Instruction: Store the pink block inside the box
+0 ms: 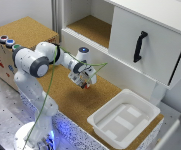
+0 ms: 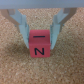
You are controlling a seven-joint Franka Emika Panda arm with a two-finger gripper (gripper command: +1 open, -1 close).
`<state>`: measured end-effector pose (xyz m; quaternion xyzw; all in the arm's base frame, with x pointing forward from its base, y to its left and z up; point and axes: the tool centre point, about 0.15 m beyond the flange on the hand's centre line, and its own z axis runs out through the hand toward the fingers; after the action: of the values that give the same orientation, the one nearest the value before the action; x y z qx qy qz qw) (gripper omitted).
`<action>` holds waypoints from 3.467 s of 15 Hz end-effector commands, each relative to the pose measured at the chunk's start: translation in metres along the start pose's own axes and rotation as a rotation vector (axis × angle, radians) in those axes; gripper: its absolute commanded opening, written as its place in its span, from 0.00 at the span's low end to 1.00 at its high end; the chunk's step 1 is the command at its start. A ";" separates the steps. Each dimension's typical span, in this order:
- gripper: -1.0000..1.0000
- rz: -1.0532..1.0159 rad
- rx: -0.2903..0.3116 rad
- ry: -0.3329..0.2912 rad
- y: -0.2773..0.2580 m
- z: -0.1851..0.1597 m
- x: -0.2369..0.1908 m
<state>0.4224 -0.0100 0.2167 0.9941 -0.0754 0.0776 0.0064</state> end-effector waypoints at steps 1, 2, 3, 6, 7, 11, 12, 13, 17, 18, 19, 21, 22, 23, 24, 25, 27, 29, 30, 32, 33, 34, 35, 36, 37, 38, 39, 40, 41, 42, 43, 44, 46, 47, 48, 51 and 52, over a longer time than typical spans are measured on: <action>0.00 -0.002 -0.061 0.025 0.007 0.004 0.002; 0.00 -0.010 -0.070 0.037 0.007 -0.004 0.002; 0.00 -0.015 -0.080 0.048 0.006 -0.014 0.003; 0.00 -0.034 -0.111 0.101 0.008 -0.055 0.009; 0.00 -0.037 -0.122 0.124 0.009 -0.074 0.012; 0.00 -0.018 -0.212 0.165 0.031 -0.134 0.021; 0.00 -0.032 -0.236 0.162 0.040 -0.146 0.024; 0.00 -0.039 -0.237 0.160 0.053 -0.150 0.027; 0.00 -0.147 -0.199 0.211 0.105 -0.161 0.040; 0.00 -0.201 -0.188 0.245 0.120 -0.167 0.043; 0.00 -0.234 -0.178 0.258 0.132 -0.174 0.043; 0.00 -0.289 -0.151 0.313 0.147 -0.188 0.036; 0.00 -0.302 -0.131 0.314 0.153 -0.194 0.034; 0.00 -0.324 -0.094 0.320 0.161 -0.199 0.029; 0.00 -0.340 -0.079 0.319 0.169 -0.201 0.026; 0.00 -0.343 -0.071 0.315 0.175 -0.204 0.022; 0.00 -0.312 -0.051 0.304 0.195 -0.215 0.019; 0.00 -0.281 -0.076 0.265 0.221 -0.216 0.019; 0.00 -0.279 -0.105 0.248 0.239 -0.214 0.019; 0.00 -0.276 -0.107 0.205 0.284 -0.195 0.024; 0.00 -0.289 -0.092 0.192 0.303 -0.184 0.028; 0.00 -0.307 -0.065 0.180 0.323 -0.174 0.035; 0.00 -0.324 -0.052 0.179 0.343 -0.167 0.042; 0.00 -0.330 -0.040 0.175 0.359 -0.161 0.048; 0.00 -0.344 -0.018 0.172 0.379 -0.153 0.053; 0.00 -0.354 -0.013 0.168 0.396 -0.142 0.058; 0.00 -0.361 0.007 0.145 0.415 -0.127 0.064; 0.00 -0.379 0.022 0.132 0.425 -0.116 0.067; 0.00 -0.393 0.022 0.120 0.432 -0.107 0.069; 0.00 -0.415 0.021 0.102 0.434 -0.098 0.068; 0.00 -0.419 0.033 0.097 0.436 -0.093 0.067; 0.00 -0.415 0.045 0.088 0.437 -0.082 0.065; 0.00 -0.399 0.061 0.079 0.434 -0.064 0.061; 0.00 -0.393 0.062 0.082 0.431 -0.056 0.058; 0.00 -0.399 0.066 0.080 0.428 -0.050 0.055; 0.00 -0.426 0.066 0.074 0.420 -0.032 0.041; 0.00 -0.438 0.070 0.064 0.418 -0.027 0.036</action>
<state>0.3887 -0.4136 0.2803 0.9861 0.1148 0.1048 0.0595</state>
